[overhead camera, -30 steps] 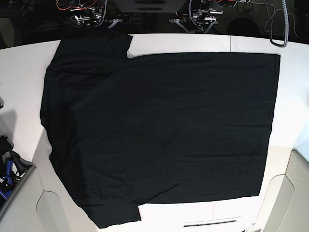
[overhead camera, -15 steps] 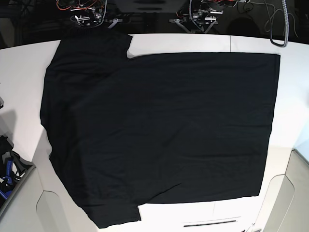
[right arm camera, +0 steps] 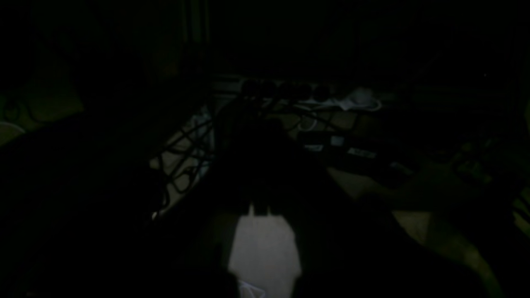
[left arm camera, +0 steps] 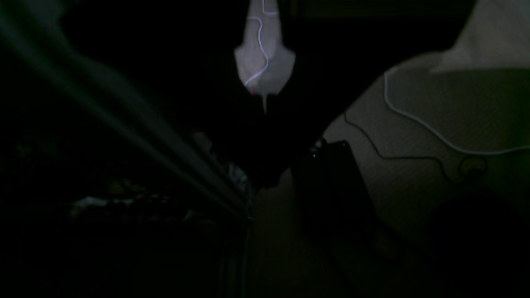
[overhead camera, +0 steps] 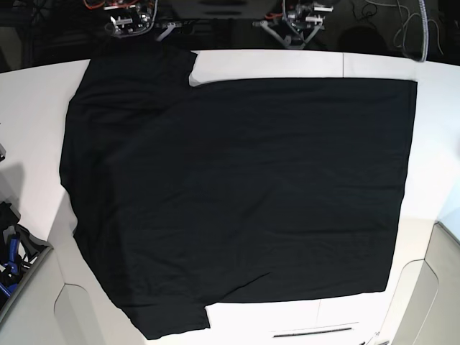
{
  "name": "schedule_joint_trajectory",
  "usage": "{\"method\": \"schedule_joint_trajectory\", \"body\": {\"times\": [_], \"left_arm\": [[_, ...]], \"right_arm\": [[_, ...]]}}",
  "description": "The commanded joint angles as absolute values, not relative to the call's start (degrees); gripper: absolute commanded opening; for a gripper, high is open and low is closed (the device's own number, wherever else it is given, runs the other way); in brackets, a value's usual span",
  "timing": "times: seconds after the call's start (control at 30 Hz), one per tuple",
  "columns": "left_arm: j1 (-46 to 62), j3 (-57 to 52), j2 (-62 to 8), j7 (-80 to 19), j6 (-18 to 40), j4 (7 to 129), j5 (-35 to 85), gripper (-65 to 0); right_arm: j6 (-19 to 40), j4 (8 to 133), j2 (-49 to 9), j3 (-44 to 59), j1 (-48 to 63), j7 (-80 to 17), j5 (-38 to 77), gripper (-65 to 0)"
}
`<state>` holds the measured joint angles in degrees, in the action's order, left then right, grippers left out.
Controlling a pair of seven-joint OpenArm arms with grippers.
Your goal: Fold the T-shirt properly
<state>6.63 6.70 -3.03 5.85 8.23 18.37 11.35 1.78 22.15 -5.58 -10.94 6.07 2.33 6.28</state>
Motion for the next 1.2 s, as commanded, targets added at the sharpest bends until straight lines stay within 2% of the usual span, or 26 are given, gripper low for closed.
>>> {"method": "schedule_joint_trajectory", "body": {"times": [0.0, 0.37, 0.57, 0.73, 0.9, 0.97, 1.17], "left_arm": [[7.9, 6.8, -4.0, 6.2, 8.4, 19.9, 11.0, -65.0], [25.0, 6.8, -12.6, 6.1, 8.4, 39.1, 11.1, -65.0], [38.0, 6.8, -20.1, 0.8, 8.4, 55.6, 16.4, -65.0], [49.7, 5.9, -27.0, 0.6, 8.4, 72.6, 18.1, -65.0], [59.9, 0.2, -30.7, 0.5, 8.5, 87.5, 18.0, -65.0], [62.6, -3.0, -31.8, -0.6, 10.5, 93.0, 18.0, -65.0], [66.6, -14.7, -32.5, -8.2, 23.5, 107.6, 23.4, -65.0]], "right_arm": [[1.7, 23.7, -6.3, -10.9, 7.3, 2.8, 6.4, -65.0], [1.7, 46.1, -14.8, -10.9, 25.0, 2.3, 7.0, -65.0], [1.7, 63.1, -22.6, -10.6, 40.3, -2.7, 15.6, -65.0], [1.7, 77.6, -27.5, -5.7, 52.3, -2.9, 17.8, -65.0], [1.8, 93.3, -29.5, 1.8, 63.0, -3.6, 23.0, -65.0], [2.3, 100.0, -29.5, 5.5, 66.0, -4.7, 26.0, -65.0], [12.5, 116.7, -28.3, 20.0, 68.5, -14.0, 39.4, -65.0]]}}
